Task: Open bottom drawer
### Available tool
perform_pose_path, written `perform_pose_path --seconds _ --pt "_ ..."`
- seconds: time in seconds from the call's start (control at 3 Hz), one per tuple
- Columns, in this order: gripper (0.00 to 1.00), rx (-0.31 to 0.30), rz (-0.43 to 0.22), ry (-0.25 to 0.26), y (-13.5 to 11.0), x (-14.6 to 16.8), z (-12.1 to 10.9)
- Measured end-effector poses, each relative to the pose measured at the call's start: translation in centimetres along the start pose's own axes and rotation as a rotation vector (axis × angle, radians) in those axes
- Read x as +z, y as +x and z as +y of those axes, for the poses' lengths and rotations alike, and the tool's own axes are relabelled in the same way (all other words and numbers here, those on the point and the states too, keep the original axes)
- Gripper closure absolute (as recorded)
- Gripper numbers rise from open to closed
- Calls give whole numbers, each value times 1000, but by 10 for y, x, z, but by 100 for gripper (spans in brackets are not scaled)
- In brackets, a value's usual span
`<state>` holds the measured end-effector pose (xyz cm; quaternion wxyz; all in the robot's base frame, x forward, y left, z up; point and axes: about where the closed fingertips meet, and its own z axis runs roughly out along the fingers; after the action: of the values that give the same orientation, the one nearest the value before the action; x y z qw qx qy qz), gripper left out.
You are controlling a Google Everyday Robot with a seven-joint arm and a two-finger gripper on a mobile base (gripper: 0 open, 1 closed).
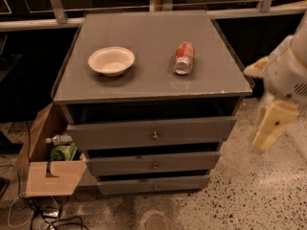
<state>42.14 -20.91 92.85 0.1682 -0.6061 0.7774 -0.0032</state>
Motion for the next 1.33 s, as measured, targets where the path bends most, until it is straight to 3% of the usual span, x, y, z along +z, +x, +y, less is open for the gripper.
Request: perform_pose_path --seconds 0.67,1.0,1.33 --pt "0 53 -34 -90 29 91 39" --pt "0 53 -34 -90 29 91 39" --pt "0 65 -20 -107 37 116 58"
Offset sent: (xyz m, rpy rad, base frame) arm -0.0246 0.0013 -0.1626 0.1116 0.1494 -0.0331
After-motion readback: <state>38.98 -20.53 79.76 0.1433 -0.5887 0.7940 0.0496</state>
